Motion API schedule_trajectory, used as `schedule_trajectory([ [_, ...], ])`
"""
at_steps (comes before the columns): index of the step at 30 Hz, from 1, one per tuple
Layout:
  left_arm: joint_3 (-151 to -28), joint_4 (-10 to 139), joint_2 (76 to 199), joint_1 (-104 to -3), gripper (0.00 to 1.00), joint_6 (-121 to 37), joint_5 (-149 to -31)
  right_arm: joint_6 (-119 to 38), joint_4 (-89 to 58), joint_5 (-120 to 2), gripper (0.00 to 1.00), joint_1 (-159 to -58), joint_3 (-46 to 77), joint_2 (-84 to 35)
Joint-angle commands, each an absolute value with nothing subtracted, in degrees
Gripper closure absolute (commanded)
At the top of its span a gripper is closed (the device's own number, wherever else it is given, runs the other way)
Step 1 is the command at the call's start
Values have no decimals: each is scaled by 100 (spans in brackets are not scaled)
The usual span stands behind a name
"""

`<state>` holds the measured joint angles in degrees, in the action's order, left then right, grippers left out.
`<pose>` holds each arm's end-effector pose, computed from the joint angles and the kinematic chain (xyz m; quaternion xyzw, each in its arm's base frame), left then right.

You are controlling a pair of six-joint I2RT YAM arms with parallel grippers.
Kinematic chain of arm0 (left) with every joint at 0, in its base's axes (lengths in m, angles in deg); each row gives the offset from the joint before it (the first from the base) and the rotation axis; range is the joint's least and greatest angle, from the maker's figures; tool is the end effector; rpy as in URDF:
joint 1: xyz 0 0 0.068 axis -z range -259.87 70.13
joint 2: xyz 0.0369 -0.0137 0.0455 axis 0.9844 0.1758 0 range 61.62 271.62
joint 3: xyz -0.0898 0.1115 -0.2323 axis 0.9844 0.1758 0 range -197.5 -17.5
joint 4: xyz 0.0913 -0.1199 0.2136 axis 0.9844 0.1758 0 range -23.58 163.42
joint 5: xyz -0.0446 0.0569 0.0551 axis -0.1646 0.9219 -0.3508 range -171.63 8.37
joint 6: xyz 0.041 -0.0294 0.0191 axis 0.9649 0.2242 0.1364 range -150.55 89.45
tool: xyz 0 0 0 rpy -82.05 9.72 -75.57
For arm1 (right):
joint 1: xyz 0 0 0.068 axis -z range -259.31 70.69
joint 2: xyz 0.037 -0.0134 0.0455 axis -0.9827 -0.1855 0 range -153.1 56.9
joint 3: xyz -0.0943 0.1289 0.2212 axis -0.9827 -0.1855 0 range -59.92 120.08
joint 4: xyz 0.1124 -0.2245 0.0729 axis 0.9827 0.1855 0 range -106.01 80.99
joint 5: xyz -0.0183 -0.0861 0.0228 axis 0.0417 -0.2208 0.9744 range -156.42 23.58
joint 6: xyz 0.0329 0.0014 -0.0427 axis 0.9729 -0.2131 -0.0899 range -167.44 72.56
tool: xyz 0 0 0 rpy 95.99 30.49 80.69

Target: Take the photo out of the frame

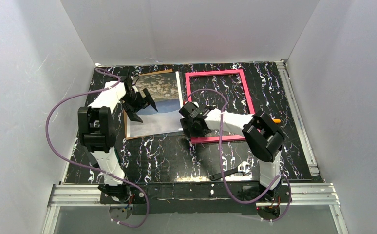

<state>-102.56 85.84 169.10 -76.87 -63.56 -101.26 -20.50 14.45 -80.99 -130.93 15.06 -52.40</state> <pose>0.4275 -0.0344 0.2556 -0.1657 0.8870 -0.2723 0.3342 0.2489 0.2999 0.1761 -0.1798 0.9515 0.0413 0.2460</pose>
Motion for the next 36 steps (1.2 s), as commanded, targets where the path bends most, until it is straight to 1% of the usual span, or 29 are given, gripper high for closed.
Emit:
schedule_trajectory([
  [1,-10477,9186,17150,-7697,7,-5999,-10009,-2167,1694,-9114,19,-13053,1616,-5391],
  [4,-10624,9286,17266,-7727,7,-5927,-10049,-2225,1585,-9369,19,-12835,1408,-5267],
  [8,-10687,9367,17385,-7768,7,-5848,-9948,-2527,1417,-9156,19,-12596,1306,-5048],
  [13,-10772,9395,17551,-7860,7,-5874,-9999,-2681,1452,-8520,19,-12529,1627,-4843],
  [18,-10804,9402,17597,-7969,7,-5911,-10043,-2126,1855,-8181,19,-12528,2243,-4598],
  [20,-10817,9400,17646,-7978,7,-5940,-10091,-1890,1801,-7678,19,-12530,2400,-4463],
  [21,-10833,9401,17675,-8173,7,-5977,-10148,-1763,1707,-7411,19,-12529,2424,-4402],
  [24,-10839,9378,17759,-8341,7,-6099,-10306,-1284,1219,-6425,19,-12440,2313,-4413],
  [31,-10648,9277,17853,-8563,7,-6377,-10318,102,-467,-4311,23,-11954,1758,-5047],
  [33,-10604,9279,17896,-8576,7,-6463,-10289,209,-664,-4126,24,-11878,1681,-5236],
  [36,-10582,9302,17910,-8583,7,-6489,-10158,75,-512,-4334,24,-11821,1593,-5303],
])
